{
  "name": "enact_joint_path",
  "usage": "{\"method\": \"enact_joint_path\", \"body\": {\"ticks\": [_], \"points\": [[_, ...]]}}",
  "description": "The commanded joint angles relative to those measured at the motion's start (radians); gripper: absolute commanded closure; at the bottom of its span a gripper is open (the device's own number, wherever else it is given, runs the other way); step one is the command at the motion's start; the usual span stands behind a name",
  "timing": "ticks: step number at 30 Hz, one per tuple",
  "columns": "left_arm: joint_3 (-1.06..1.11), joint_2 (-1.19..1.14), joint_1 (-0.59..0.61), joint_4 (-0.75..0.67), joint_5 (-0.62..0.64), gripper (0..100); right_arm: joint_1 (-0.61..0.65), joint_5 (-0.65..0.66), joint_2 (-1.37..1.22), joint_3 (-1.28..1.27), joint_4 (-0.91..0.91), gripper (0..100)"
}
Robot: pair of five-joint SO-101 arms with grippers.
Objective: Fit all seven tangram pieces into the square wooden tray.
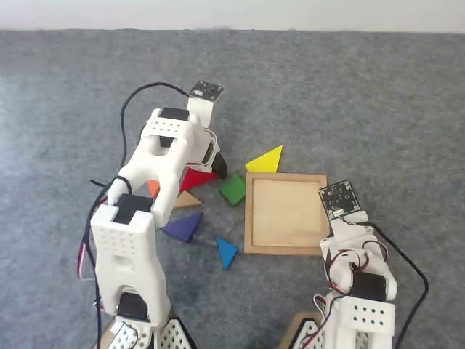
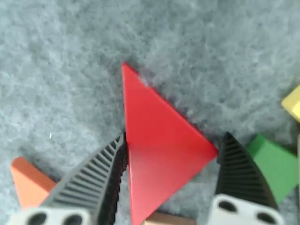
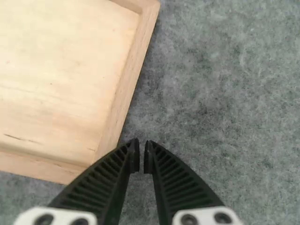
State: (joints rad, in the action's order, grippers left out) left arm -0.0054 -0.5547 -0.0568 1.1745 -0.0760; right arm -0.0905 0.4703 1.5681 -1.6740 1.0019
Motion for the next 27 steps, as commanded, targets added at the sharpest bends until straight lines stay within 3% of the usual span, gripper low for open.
{"method": "enact_joint_path", "body": {"ticks": [1, 12, 27], "points": [[-0.041, -0.008, -0.009, 0.029, 0.011, 72, -0.001, -0.003, 0.010, -0.017, -0.019, 95.9], [-0.044, -0.003, -0.020, 0.081, 0.032, 85, -0.001, -0.003, 0.010, -0.017, -0.019, 95.9], [0.096, 0.219, -0.180, 0.115, 0.038, 87, -0.001, -0.003, 0.010, -0.017, -0.019, 95.9]]}}
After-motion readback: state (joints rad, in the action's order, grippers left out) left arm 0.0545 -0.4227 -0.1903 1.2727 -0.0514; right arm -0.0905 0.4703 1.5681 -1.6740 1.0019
